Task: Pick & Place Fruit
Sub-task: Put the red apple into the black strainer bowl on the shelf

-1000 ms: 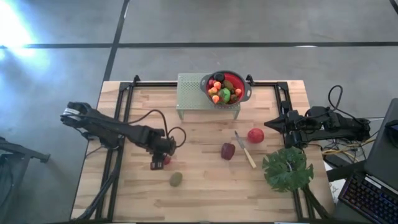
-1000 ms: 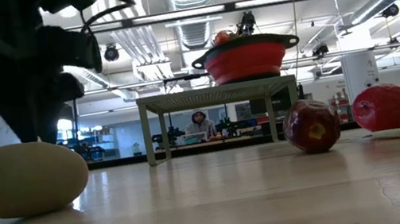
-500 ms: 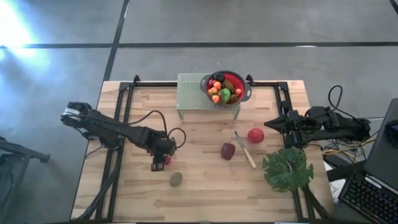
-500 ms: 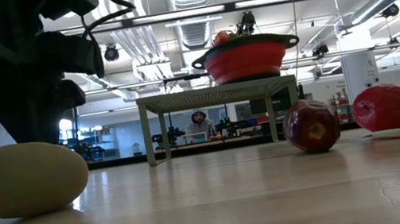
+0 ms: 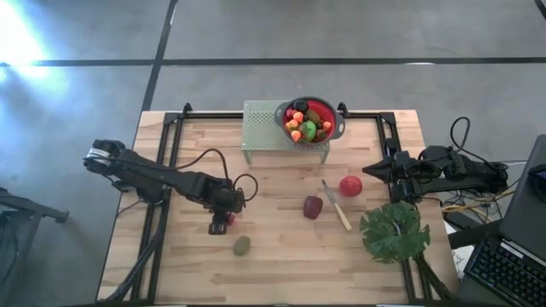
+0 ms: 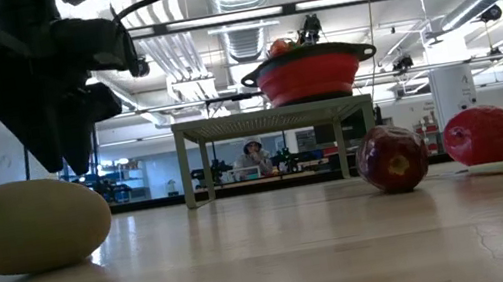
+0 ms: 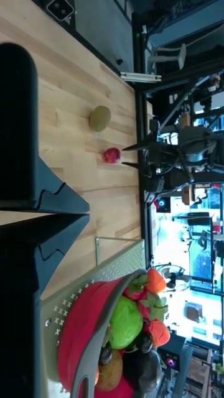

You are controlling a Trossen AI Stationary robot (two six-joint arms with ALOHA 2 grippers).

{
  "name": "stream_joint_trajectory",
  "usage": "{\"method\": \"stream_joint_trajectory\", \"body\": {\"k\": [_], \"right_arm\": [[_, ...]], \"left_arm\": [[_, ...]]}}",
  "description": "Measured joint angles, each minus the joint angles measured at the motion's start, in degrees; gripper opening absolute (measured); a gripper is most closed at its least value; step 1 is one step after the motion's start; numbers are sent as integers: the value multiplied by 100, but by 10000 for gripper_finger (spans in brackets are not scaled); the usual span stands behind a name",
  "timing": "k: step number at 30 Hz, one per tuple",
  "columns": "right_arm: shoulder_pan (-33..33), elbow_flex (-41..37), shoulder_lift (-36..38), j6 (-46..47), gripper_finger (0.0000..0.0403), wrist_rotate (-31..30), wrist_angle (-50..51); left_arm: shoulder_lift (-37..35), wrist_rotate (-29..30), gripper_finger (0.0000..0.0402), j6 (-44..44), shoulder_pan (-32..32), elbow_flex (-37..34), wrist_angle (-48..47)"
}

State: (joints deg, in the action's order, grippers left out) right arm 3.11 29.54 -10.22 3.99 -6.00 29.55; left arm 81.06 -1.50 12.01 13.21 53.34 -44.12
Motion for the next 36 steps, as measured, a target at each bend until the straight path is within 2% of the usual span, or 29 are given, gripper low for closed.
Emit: {"method": "stream_joint_trajectory", "body": {"k": [6,10,16,26,33,36], "right_arm": [[0,-1,0,-17,8,0,-83],[-2,-1,-71,-370,8,-149,-633],[0,113,-150,-118,8,54,-1022],[-1,432,-1338,540,9,35,111],[-1,1174,-2334,1206,10,-325,1821],[-2,1401,-2718,1392,27,-372,2506]], "left_arm": [[0,0,172,55,0,0,-91],[-2,0,172,60,0,0,-98],[-2,0,172,62,0,0,-94],[-4,2,172,64,0,0,-89],[-7,2,172,64,0,0,-86],[-7,2,172,64,0,0,-85]]}}
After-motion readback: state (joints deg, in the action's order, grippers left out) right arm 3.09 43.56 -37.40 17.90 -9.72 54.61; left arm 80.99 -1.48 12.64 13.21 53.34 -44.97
